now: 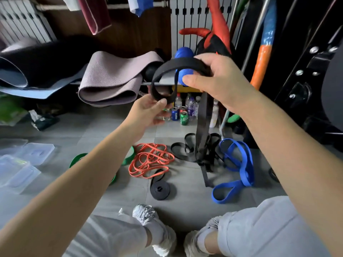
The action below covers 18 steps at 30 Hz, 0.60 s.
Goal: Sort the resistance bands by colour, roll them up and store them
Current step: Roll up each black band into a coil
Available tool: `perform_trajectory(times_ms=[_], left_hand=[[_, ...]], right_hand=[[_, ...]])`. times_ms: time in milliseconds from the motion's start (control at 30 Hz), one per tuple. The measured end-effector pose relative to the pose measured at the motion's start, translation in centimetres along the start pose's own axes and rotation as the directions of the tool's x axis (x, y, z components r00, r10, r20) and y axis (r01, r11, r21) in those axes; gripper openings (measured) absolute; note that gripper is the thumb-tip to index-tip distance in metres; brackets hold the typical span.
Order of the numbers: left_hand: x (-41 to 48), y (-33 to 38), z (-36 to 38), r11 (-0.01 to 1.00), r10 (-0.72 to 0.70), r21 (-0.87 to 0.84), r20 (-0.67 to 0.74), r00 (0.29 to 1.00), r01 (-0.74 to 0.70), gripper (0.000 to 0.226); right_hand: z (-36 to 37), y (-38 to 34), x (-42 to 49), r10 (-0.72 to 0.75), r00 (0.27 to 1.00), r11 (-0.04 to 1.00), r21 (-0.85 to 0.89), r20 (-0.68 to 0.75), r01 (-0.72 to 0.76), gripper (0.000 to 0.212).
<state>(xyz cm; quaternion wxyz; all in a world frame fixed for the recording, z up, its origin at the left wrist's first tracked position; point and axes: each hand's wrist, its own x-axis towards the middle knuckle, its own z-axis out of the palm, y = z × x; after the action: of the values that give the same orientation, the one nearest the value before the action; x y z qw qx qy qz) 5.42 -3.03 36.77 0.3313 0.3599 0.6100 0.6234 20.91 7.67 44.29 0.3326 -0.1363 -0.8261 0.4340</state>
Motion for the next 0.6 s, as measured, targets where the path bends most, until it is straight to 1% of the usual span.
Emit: perform_trajectory(times_ms=[33,67,133,167,200,233,300,333,367,433,500,533,600], left_hand=[[0.0,0.1,0.0,1.000,0.000,-0.014,0.011,1.000,0.000,0.005],[-0.1,-0.1,0.0,1.000,-0.003,-0.011,0.017,1.000,0.003,0.005],[-0.7,-0.8,-0.1,0.999,-0.022,0.035,0.015,1.000,0.021,0.006],[-1.1,-1.5,-0.2,0.997,-0.047,0.062,0.008,0.999,0.047,0.006],[-1.7,-2.3,-0.4,0.993,-0.084,0.085,-0.003,0.996,0.084,0.006],[-2.3,-3.2,-0.6,0.987,-0.129,0.099,-0.016,0.992,0.130,0.006],[-3.6,-5.1,-0.7,0.969,-0.220,0.112,-0.036,0.975,0.222,0.009],[-4.3,-6.2,-0.7,0.958,-0.257,0.124,-0.040,0.966,0.260,0.010],[-5.0,-7.2,-0.7,0.948,-0.287,0.130,-0.037,0.957,0.289,0.012],[-6.3,-9.0,-0.4,0.940,-0.327,0.102,-0.005,0.945,0.326,0.017],[-7.0,-10.0,-0.2,0.931,-0.350,0.128,0.044,0.936,0.342,0.020],[-7.3,-10.1,0.0,0.930,-0.349,0.151,0.073,0.934,0.335,0.021],[-7.6,-10.1,0.4,0.931,-0.323,0.224,0.134,0.937,0.289,0.021]], right_hand=[[0.1,-0.2,-0.2,0.000,1.000,1.000,0.017,0.006,0.000,0.006],[0.3,0.5,-0.5,0.026,1.000,0.999,0.032,-0.013,-0.026,0.010],[1.0,2.9,-1.9,0.154,0.986,0.986,0.072,-0.062,-0.149,0.028],[1.5,4.7,-3.1,0.235,0.970,0.971,0.068,-0.065,-0.230,0.032],[2.1,6.6,-4.6,0.318,0.947,0.948,0.025,-0.049,-0.317,0.032],[2.9,8.5,-6.6,0.405,0.914,0.913,-0.057,-0.012,-0.405,0.030],[4.5,12.2,-10.9,0.566,0.820,0.817,-0.182,0.080,-0.547,0.023],[5.4,13.6,-12.9,0.618,0.778,0.780,-0.205,0.110,-0.591,0.018],[6.2,14.4,-14.6,0.642,0.754,0.764,-0.201,0.139,-0.613,0.015],[7.5,15.7,-16.7,0.645,0.734,0.764,-0.158,0.213,-0.625,0.015],[8.8,15.5,-17.5,0.631,0.720,0.767,-0.088,0.290,-0.636,0.021],[9.5,15.1,-17.5,0.610,0.733,0.776,-0.043,0.302,-0.629,0.028],[10.3,14.2,-17.0,0.557,0.791,0.815,0.016,0.254,-0.579,0.045]])
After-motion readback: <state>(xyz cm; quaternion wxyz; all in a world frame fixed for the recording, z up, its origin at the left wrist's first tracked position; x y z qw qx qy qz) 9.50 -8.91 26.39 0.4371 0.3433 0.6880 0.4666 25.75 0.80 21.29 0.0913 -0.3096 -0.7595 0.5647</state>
